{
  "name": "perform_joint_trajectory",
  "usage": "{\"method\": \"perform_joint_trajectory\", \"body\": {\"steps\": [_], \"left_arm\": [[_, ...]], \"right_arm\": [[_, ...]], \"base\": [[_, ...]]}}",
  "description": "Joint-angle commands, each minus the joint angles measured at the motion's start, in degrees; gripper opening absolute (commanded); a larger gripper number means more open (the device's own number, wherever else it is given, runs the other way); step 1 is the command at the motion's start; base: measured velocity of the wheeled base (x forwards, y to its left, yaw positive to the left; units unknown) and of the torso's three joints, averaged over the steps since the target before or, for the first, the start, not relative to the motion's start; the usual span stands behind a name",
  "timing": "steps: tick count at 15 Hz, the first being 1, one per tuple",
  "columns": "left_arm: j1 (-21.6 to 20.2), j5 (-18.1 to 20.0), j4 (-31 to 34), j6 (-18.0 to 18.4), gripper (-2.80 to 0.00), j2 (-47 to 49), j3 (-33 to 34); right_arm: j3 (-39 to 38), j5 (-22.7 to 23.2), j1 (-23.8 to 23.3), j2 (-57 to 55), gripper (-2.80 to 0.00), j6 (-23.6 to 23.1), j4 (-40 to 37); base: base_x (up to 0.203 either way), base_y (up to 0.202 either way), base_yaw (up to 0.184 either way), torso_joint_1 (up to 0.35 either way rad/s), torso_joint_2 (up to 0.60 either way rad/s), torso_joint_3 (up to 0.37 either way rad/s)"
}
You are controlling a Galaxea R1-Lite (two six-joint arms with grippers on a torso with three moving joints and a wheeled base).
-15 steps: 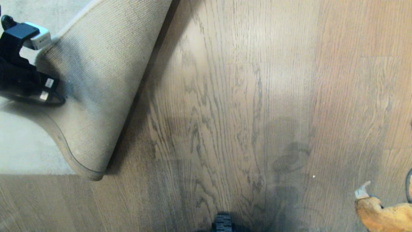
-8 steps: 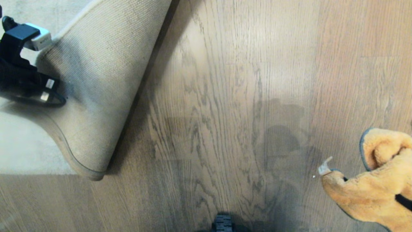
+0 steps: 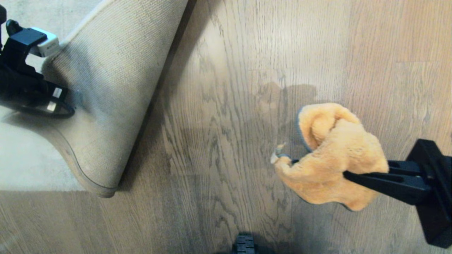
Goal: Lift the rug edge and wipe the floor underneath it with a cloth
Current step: Wipe the floor under the carpet with a rag
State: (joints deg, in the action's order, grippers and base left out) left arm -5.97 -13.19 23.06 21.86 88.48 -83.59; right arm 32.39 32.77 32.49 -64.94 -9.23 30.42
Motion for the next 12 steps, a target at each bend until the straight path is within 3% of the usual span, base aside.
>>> {"method": "perform_joint_trajectory", "body": {"steps": [1,6,12], "left_arm": [[0.00,-0.17,0.14,0.11,-2.80,0.29,0.09],[0.00,-0.26,0.14,0.03,-2.80,0.11,0.53],[0.08,-0.88,0.14,0.16,-2.80,-0.90,2.29]], "right_arm": [[5.08,-3.96,7.96,-11.46,-2.80,-0.14,3.05],[17.98,-16.64,17.60,-29.89,-2.80,0.29,16.97],[30.42,-30.49,22.61,-44.18,-2.80,0.36,27.99]], "base": [[0.000,0.000,0.000,0.000,0.00,0.000],[0.000,0.000,0.000,0.000,0.00,0.000],[0.000,0.000,0.000,0.000,0.00,0.000]]}}
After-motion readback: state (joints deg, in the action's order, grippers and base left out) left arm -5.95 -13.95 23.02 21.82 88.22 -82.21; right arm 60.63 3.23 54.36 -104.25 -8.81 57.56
